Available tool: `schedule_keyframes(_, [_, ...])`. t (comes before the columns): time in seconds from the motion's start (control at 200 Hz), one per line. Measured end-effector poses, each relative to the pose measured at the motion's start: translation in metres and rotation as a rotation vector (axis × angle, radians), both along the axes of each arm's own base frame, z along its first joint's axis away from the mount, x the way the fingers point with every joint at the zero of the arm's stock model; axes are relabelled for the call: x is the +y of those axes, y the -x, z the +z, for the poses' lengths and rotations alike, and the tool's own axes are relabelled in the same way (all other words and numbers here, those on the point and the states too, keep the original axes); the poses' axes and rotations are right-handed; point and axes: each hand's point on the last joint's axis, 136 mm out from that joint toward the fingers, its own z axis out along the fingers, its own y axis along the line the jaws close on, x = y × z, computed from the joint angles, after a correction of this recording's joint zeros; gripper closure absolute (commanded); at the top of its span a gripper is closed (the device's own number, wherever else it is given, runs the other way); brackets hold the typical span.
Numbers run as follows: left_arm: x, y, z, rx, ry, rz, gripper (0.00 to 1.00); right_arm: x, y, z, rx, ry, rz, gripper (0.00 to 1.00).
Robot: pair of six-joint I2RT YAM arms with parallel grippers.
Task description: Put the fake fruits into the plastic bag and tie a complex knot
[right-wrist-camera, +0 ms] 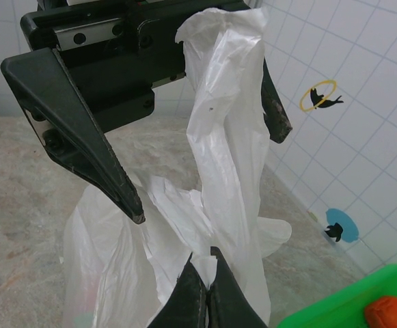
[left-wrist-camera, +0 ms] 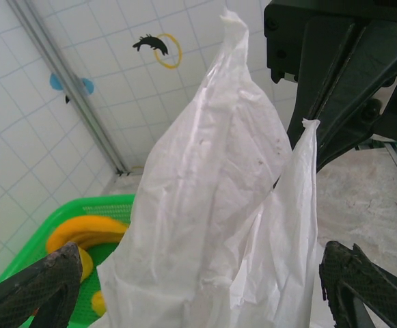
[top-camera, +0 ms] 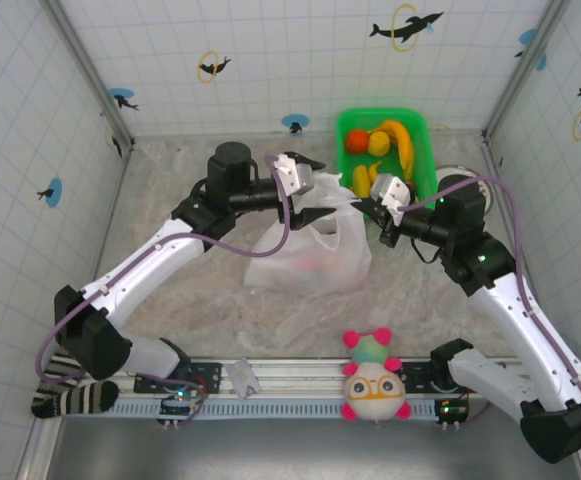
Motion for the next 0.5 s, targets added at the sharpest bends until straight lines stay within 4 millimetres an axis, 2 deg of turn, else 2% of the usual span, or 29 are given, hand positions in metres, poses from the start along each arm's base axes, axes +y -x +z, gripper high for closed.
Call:
schedule_keyframes(0.16, [-0.006, -0.003, -0.008, 0.016, -0.006, -0.019, 0.13, 0.0, 0.0, 0.0, 0.003, -0.001, 0.001, 1.0])
schedule_keyframes(0.355, [-0.011, -0.003, -0.014, 0.047, -0.005, -0.052, 0.28, 0.0, 0.0, 0.0, 0.007, -0.005, 0.002, 1.0])
schedule_keyframes(0.5, [-0.013, 0.0, -0.01, 0.046, 0.005, -0.076, 0.48, 0.0, 0.001, 0.0, 0.009, -0.006, 0.003, 1.0])
